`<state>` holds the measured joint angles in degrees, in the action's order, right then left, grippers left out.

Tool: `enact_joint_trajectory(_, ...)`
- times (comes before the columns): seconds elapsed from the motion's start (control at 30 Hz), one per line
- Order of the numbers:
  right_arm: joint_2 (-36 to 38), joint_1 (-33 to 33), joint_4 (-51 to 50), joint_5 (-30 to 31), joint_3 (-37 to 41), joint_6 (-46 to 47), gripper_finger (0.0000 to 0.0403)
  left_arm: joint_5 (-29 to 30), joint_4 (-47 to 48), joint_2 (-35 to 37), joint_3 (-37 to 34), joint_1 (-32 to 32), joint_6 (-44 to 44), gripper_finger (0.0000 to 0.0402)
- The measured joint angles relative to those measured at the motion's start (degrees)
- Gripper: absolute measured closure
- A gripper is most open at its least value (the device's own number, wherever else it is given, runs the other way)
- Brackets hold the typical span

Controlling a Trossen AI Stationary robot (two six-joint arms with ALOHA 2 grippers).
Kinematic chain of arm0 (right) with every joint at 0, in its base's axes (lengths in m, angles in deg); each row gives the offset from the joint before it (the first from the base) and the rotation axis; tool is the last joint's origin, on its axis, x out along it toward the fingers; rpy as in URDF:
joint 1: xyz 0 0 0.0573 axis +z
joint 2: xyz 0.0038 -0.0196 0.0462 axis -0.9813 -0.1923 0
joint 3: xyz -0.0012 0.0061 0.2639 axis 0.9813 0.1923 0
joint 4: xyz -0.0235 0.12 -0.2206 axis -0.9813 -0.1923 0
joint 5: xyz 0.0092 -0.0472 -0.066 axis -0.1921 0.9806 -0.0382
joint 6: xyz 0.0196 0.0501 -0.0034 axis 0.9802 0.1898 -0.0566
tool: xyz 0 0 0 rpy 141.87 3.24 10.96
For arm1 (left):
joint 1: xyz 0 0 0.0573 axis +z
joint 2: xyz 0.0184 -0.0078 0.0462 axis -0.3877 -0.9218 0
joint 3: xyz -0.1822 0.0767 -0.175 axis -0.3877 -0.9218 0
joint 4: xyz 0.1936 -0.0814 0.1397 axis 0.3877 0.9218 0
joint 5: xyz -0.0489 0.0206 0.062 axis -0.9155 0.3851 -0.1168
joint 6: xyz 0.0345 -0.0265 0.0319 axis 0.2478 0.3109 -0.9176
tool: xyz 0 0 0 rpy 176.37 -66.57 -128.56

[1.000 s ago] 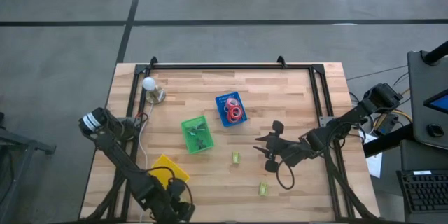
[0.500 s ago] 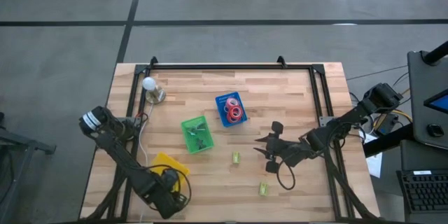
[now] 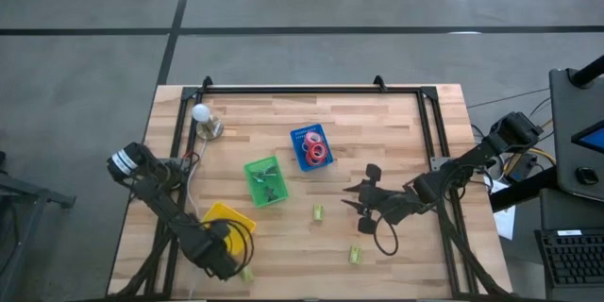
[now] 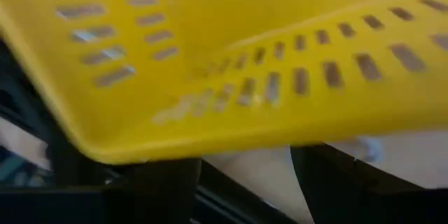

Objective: Pick and place Stapler, Stapler remover, tape
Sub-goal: Adjust the yellow basket on the table

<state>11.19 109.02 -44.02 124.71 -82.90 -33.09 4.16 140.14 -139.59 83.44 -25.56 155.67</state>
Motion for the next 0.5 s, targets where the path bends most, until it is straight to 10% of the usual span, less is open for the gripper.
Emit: enact_joint_trajectory(0.5,0.00,0.00,-0.13,-0.70,0.03,1.15,0.0266,6.16,6.48,0.04,1.01,5.11,-4.87,0.0181)
